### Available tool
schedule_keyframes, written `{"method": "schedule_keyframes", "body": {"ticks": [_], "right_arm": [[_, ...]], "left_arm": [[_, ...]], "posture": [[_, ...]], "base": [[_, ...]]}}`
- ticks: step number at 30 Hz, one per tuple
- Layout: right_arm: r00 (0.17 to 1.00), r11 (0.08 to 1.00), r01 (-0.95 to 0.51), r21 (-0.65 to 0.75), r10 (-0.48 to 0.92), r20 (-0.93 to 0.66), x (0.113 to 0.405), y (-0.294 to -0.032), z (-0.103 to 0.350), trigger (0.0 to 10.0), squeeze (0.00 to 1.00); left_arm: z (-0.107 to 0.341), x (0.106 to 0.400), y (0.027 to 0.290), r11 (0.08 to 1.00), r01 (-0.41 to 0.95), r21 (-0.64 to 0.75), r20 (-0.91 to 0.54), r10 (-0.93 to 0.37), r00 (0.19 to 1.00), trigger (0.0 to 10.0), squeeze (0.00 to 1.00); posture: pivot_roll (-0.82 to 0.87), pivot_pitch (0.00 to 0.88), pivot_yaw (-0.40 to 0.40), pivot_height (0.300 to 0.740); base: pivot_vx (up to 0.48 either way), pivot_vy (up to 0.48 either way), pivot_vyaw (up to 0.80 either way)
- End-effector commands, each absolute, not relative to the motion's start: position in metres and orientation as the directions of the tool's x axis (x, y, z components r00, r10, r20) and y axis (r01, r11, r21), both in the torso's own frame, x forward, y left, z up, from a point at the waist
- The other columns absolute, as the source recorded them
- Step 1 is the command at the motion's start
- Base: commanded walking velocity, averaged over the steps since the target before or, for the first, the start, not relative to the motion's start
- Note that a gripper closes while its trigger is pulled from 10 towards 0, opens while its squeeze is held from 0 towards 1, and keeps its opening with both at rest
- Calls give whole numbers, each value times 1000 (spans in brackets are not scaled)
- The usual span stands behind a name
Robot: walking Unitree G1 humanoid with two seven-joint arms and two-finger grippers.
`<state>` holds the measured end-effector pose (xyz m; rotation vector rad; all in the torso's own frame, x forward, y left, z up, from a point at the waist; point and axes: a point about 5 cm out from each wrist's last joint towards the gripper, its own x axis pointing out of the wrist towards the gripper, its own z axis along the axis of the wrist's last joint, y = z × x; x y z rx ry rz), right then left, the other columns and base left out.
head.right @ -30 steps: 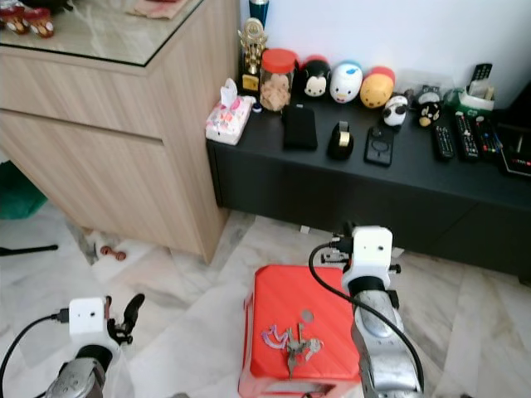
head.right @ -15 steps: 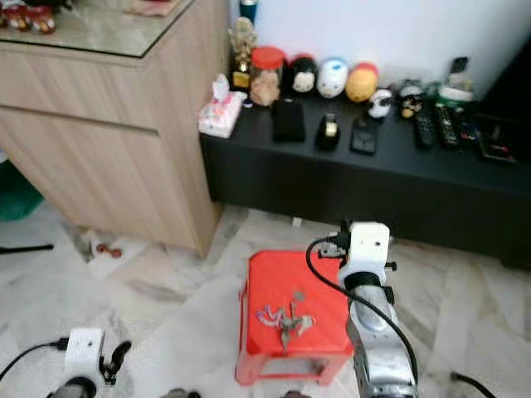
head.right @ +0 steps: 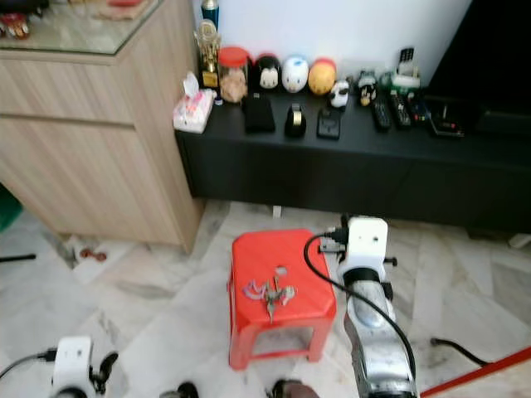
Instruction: Hang keys on a hook
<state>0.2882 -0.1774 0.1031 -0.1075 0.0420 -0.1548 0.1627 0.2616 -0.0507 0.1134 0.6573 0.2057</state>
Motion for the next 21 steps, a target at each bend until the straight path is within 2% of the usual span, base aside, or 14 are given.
{"method": "schedule_keyframes", "body": {"ticks": [1,15,18,21], "right_arm": [[980,975,193,-113,-198,-31,288,-182,105,10000,0],[972,967,231,-107,-234,-19,288,-185,108,10000,0],[964,958,262,-115,-266,-18,287,-188,110,10000,0],[920,912,373,-173,-387,-57,285,-202,106,10000,0]], "left_arm": [[-52,159,265,970,-165,177,-597,239,766,10000,0],[-56,156,263,978,-148,150,-603,209,770,10000,0],[-56,156,262,979,-143,142,-604,200,772,10000,0],[-56,156,262,980,-143,139,-600,198,775,10000,0]], "posture": [[-161,113,-27,727],[-163,99,-26,727],[-163,99,-28,727],[-163,102,-30,727]], "base": [[-330,0,0],[-351,0,0],[-386,0,0],[-417,0,0]]}}
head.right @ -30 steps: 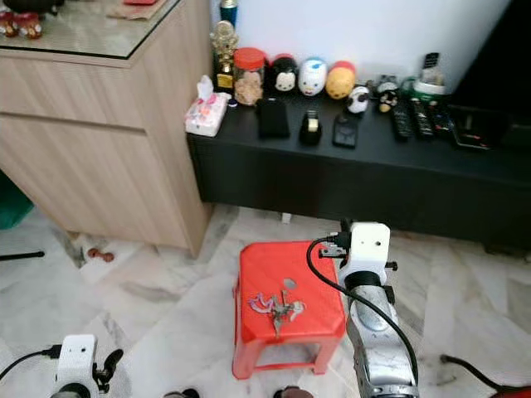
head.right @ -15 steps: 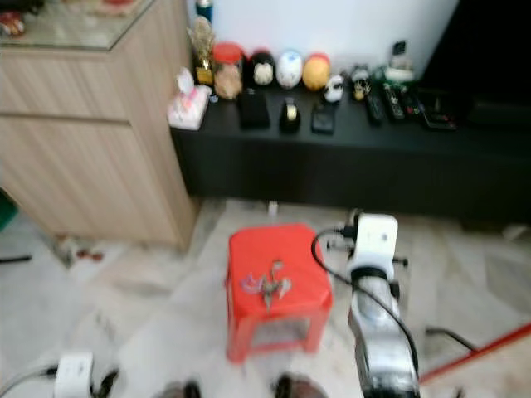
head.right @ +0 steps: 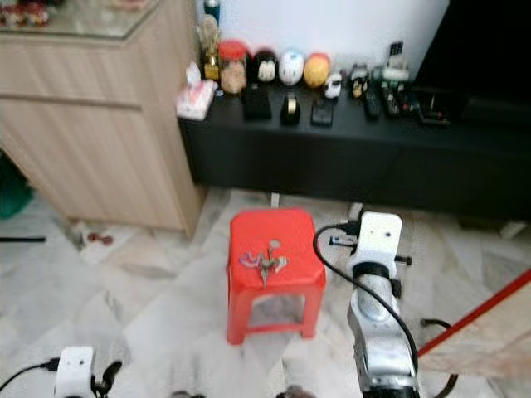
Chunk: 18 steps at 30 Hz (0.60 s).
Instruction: Hang keys on a hook
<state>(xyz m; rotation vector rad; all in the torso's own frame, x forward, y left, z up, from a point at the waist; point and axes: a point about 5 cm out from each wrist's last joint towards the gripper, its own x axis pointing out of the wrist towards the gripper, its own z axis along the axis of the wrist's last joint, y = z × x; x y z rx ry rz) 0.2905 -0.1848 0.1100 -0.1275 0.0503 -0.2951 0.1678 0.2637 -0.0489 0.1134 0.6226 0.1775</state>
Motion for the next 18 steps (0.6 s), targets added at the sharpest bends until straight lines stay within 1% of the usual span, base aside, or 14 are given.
{"method": "schedule_keyframes", "body": {"ticks": [1,2,3,4,5,11,14,18], "right_arm": [[903,890,403,-213,-424,-63,283,-207,104,10000,0],[876,860,450,-241,-478,-70,280,-214,102,10000,0],[823,803,521,-289,-563,-80,274,-226,97,10000,0],[823,803,521,-289,-563,-80,274,-226,97,10000,0],[802,781,544,-307,-591,-84,271,-231,96,10000,0],[694,690,684,-236,-715,-81,258,-247,96,10000,0],[679,681,698,-223,-728,-98,257,-248,94,10000,0],[657,657,714,-240,-748,-91,256,-248,95,10000,0]], "left_arm": [[-56,156,262,980,-143,138,-599,198,776,10000,0],[-56,156,262,980,-144,138,-598,198,776,10000,0],[-56,156,262,980,-146,136,-597,199,778,10000,0],[-56,156,262,980,-146,136,-597,199,778,10000,0],[-56,156,262,980,-147,136,-596,199,778,10000,0],[-56,157,262,980,-148,134,-595,199,779,10000,0],[-56,157,263,980,-149,133,-595,200,778,10000,0],[-56,158,263,979,-152,132,-592,201,781,10000,0]], "posture": [[-163,102,-30,727],[-161,103,-31,727],[-160,107,-32,727],[-160,107,-32,727],[-160,107,-32,727],[-161,114,-31,727],[-162,114,-31,727],[-157,118,-29,727]], "base": [[-424,0,0],[-420,0,0],[-424,0,0],[-424,0,0],[-424,0,0],[-428,0,0],[-428,0,0],[-428,0,0]]}}
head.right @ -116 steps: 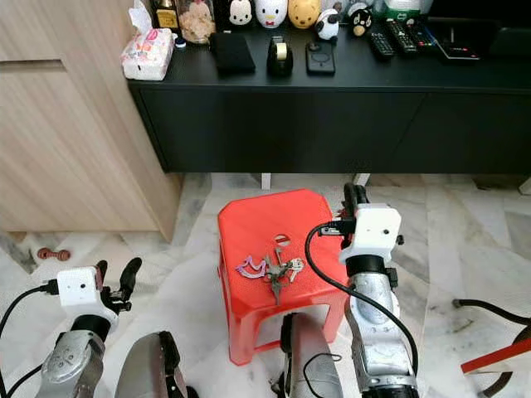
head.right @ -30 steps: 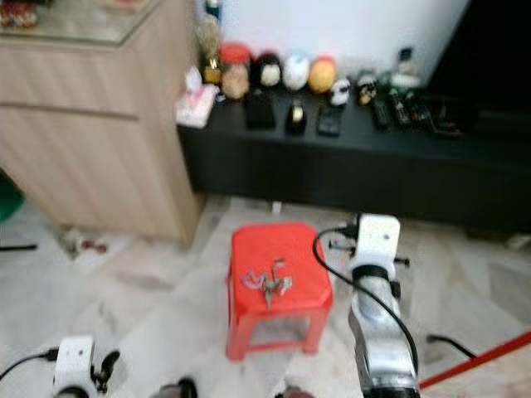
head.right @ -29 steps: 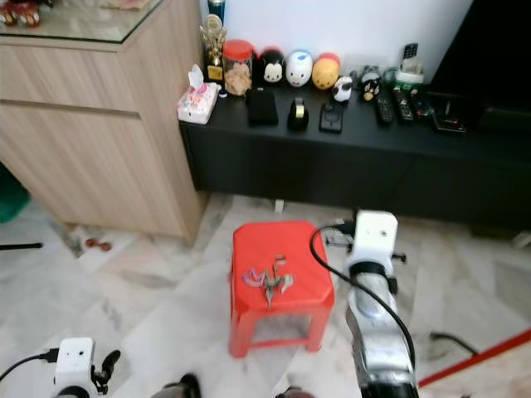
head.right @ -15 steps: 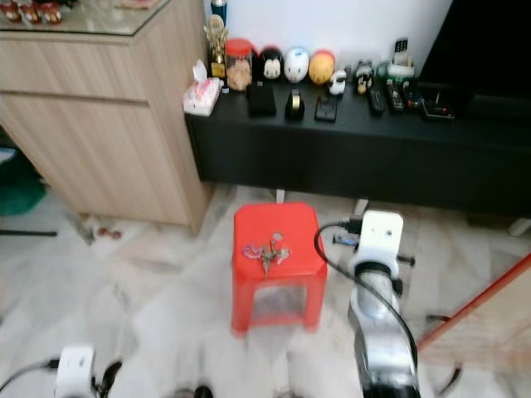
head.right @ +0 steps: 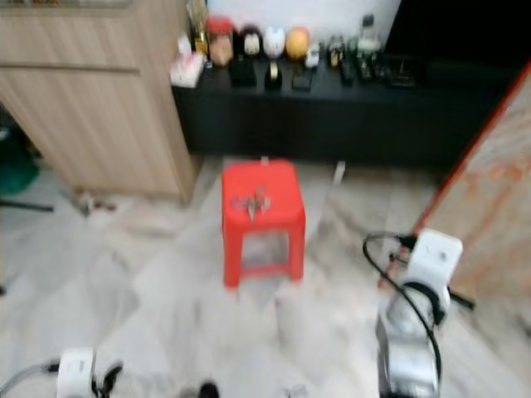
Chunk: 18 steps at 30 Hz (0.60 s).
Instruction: Hang keys on a hook
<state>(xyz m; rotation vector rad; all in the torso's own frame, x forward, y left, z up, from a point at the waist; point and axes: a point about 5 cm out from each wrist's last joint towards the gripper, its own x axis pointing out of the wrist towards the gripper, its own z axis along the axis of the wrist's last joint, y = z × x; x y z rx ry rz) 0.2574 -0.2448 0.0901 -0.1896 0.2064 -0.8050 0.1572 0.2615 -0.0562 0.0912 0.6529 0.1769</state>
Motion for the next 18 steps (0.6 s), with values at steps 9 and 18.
{"method": "schedule_keyframes", "body": {"ticks": [9,18], "right_arm": [[657,660,717,-225,-747,-97,257,-247,95,10000,0],[750,765,628,-146,-644,-148,267,-230,92,10000,0]], "left_arm": [[-56,158,263,980,-150,130,-591,198,782,10000,0],[-56,159,263,983,-132,128,-591,183,786,10000,0]], "posture": [[-157,120,-27,727],[-156,126,-31,727]], "base": [[-430,0,0],[-134,0,0]]}}
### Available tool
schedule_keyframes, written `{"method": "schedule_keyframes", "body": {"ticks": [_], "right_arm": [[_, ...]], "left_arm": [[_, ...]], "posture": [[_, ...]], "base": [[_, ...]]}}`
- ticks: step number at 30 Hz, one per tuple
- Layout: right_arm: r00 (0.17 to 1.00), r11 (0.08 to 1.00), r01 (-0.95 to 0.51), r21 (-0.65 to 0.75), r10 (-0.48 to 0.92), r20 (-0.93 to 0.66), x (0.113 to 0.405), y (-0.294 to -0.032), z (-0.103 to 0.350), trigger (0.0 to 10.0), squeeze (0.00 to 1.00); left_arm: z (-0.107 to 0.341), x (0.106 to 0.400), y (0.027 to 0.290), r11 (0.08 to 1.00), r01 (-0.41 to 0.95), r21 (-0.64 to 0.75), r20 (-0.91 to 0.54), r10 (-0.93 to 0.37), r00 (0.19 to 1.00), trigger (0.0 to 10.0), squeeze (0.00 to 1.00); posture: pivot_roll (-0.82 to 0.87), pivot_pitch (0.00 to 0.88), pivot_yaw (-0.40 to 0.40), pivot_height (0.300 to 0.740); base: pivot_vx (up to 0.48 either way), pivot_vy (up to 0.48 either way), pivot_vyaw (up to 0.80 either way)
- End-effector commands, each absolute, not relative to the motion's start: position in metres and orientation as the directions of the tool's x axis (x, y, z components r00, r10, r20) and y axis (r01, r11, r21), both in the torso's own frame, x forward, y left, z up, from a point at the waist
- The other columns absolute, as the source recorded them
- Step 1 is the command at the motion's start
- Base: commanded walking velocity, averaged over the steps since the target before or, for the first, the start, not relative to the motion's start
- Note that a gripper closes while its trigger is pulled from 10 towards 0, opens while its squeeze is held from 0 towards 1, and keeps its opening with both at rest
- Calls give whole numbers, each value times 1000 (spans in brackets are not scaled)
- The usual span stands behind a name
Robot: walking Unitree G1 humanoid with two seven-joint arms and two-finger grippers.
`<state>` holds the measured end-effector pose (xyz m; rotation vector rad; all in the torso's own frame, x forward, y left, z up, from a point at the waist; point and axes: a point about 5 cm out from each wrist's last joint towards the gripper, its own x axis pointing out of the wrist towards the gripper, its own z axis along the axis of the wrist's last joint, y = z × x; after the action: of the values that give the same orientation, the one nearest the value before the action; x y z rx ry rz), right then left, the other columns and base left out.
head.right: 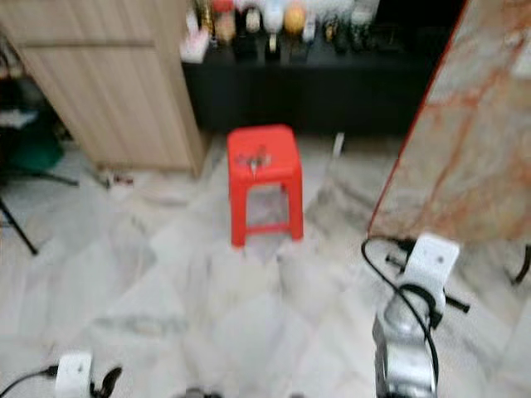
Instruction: Hang keys on a hook
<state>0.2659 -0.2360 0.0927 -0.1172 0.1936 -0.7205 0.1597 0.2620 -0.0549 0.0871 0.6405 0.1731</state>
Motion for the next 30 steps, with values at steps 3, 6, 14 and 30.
{"method": "schedule_keyframes", "body": {"ticks": [3,6,14,30], "right_arm": [[804,824,552,-130,-567,-181,273,-221,87,10000,0],[838,864,488,-122,-503,-211,275,-214,82,10000,0],[887,917,382,-112,-398,-236,277,-207,80,10000,0],[906,968,201,-148,-241,-349,272,-204,49,10000,0]], "left_arm": [[-56,159,262,984,-130,124,-593,179,785,10000,0],[-56,159,262,984,-127,123,-594,176,785,10000,0],[-56,160,260,985,-118,124,-587,169,792,10000,0],[-54,162,259,987,-121,106,-563,160,811,10000,0]], "posture": [[-158,126,-32,727],[-157,127,-34,727],[-157,130,-38,727],[-157,128,-41,727]], "base": [[0,0,0],[0,0,0],[0,0,0],[0,0,0]]}}
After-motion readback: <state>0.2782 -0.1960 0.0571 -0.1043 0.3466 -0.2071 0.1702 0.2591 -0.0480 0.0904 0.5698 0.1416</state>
